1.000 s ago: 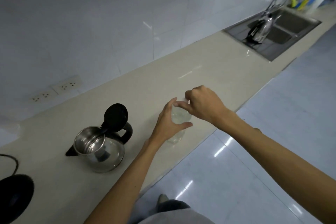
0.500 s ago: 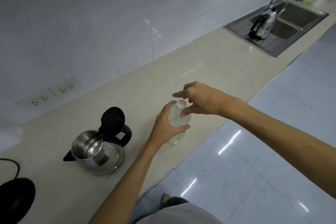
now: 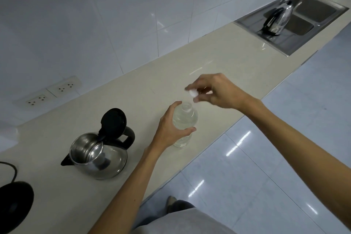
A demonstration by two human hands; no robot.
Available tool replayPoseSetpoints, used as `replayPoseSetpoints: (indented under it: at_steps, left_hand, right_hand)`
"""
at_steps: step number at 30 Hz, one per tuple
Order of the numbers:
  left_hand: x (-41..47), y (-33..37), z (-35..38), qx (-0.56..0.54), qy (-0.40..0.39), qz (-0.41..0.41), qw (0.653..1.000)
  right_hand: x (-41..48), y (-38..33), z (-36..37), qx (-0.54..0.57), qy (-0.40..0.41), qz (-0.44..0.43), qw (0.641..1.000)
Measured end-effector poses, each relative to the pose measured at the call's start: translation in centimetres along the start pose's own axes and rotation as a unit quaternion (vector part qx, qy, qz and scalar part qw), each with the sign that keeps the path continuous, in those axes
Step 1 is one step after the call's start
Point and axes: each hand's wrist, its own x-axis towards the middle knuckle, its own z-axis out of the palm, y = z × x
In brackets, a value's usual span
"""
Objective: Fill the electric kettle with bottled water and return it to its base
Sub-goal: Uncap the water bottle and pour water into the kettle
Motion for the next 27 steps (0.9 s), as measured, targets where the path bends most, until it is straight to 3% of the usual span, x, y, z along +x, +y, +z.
replayPoseSetpoints:
  at_steps: [2,5,10,17,20,22,24,27]
  left_hand:
    - [-0.1,-0.1,0.2,-0.003,0.006,0.001,1.000]
    - [-0.3,-0.5,0.4,-0.012,0.008,0.002,1.000]
    - [-0.7,-0.3,0.5,-0.032,0.010,-0.018,0.999]
    - [-0.7,-0.5,0.3,-0.026,0.006,-0.014,1.000]
    - [-1.0,-1.7,-0.2,-0.018,-0.008,-0.021,1.000]
    - [-1.2,-3.3,-0.3,-0.009,-0.015,-0.036,0.999]
    - [-1.4,-5.0,-0.2,-0.001,-0.020,-0.049,0.999]
    - [-1.5,-6.5,0.6,0.004,-0.035,-0.073,0.997]
  right_hand:
    - [0.1,3.7,2.0,-0.021,0.044,0.121,0.991]
    - [-1.4,8.3,9.4,-0.040,-0.066,0.285,0.955]
    - [-5.2,11.6,20.5,-0.006,-0.137,0.360,0.923]
    - [-5.3,12.5,22.6,0.020,-0.128,0.362,0.923]
    - [-5.3,10.9,18.9,0.138,0.001,0.368,0.919]
    - [-5.9,8.0,15.2,0.342,0.102,0.323,0.877]
    - [-6.7,4.8,12.1,0.460,0.123,0.231,0.848]
    - [-6.6,1.9,11.5,0.429,0.084,0.161,0.885]
